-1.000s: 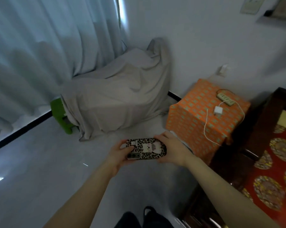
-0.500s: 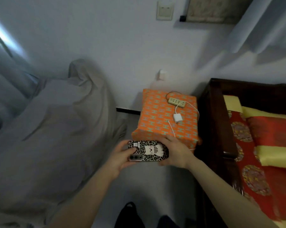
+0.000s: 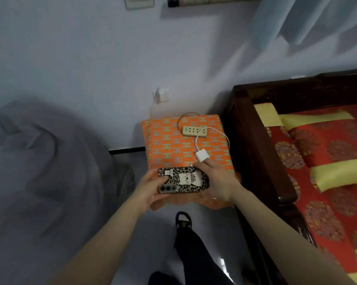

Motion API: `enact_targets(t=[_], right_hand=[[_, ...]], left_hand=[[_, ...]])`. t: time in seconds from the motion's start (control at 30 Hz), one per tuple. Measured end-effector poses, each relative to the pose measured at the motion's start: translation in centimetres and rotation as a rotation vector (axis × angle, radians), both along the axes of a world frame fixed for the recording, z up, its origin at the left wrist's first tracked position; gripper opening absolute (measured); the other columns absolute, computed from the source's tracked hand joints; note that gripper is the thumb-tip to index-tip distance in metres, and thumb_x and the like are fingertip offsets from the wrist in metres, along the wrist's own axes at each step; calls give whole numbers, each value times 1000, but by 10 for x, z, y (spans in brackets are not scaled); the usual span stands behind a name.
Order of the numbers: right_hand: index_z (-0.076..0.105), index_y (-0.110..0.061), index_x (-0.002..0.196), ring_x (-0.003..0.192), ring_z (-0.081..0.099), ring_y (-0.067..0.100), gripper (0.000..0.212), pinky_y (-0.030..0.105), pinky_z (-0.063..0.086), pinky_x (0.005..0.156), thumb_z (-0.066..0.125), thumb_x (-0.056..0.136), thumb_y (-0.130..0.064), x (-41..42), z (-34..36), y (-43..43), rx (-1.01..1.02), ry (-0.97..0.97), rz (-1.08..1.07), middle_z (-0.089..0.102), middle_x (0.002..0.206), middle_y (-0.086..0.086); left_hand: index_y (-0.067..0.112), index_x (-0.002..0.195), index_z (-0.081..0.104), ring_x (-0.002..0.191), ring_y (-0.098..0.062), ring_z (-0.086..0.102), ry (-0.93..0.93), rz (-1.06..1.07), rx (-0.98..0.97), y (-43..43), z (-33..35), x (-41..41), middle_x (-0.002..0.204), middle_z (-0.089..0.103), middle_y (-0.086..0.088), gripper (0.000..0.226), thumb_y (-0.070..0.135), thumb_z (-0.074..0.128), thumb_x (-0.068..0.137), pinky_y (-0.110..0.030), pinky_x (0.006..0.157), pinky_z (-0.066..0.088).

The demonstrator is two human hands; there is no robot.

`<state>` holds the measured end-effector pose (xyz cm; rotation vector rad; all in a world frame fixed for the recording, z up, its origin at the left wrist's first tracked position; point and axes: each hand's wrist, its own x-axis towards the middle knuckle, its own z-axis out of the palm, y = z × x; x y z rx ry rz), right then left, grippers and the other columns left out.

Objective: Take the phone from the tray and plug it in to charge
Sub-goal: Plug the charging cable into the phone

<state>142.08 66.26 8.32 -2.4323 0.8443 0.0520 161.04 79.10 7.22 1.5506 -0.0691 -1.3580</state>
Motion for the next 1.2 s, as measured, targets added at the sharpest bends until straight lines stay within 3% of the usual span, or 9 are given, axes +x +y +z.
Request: enact_targets(t=[0.13, 0.3, 0.43, 0.57, 0.77, 0.87, 0.97, 1.07, 1.2], right_hand=[[39, -20, 140, 125, 41, 32, 97, 45, 42, 101, 85, 58, -42, 29, -19, -49, 31, 85, 16, 42, 140, 10], [39, -18, 139, 120, 43, 30, 94, 47, 47, 93, 84, 61, -43, 60, -43, -95, 51, 124, 47, 46, 131, 9], [41, -18, 138, 117, 44, 27, 90, 48, 47, 92, 83, 62, -43, 77, -80, -121, 36, 66, -59, 49, 127, 7], [47, -17, 132, 109, 50, 23, 84, 43, 51, 85, 83, 61, -43, 92, -121, -128, -19, -48, -200, 53, 119, 4], [48, -24, 133, 106, 54, 13, 79, 27, 50, 85, 82, 66, -48, 98, -184, -116, 181, -191, -389, 55, 118, -2], [63, -26, 114, 91, 59, 10, 46, 20, 48, 73, 73, 75, -49, 86, -211, -110, 186, -252, -621, 58, 102, -8], [70, -19, 93, 77, 60, 18, 25, 27, 48, 62, 75, 78, -37, 81, -233, -97, 33, -81, -683, 62, 88, -1], [72, -12, 88, 85, 57, 26, 18, 34, 46, 68, 78, 77, -26, 89, -244, -84, -149, 94, -583, 64, 92, 7], [71, -13, 83, 92, 55, 27, 9, 34, 41, 70, 74, 75, -11, 98, -242, -77, -155, 181, -462, 62, 97, 6]], left_hand=[[18, 117, 59, 98, -31, 65, 49, 44, 26, -50, -27, 25, 121, 64, -15, 36, 5, 62, 83, -35, 52, 57], [17, 114, 62, 103, -34, 64, 83, 76, 36, -91, -61, 53, 116, 66, -12, 33, 9, 66, 82, -38, 66, 58], [11, 104, 63, 85, -17, 68, 187, 73, 11, -121, -97, 64, 98, 68, -6, 20, 13, 65, 84, -26, 70, 55], [17, 101, 61, 88, -10, 63, 376, 219, -92, -145, -138, 66, 89, 69, 4, 17, 9, 60, 87, -23, 82, 51], [17, 126, 55, 108, -24, 65, 444, 343, -157, -164, -187, 75, 118, 69, -5, 37, 12, 56, 89, -40, 83, 58], [22, 114, 60, 107, -23, 65, 374, 342, -166, -167, -211, 94, 113, 70, -2, 25, 16, 52, 92, -41, 76, 60], [21, 122, 55, 114, -25, 59, 336, 366, -153, -168, -229, 113, 122, 63, -4, 29, 17, 50, 94, -43, 83, 57], [18, 133, 48, 107, -20, 62, 321, 382, -147, -169, -238, 123, 120, 64, -2, 39, 17, 49, 94, -36, 82, 58], [16, 133, 50, 112, -22, 62, 358, 413, -64, -173, -239, 123, 126, 63, -6, 40, 20, 51, 93, -39, 86, 56]])
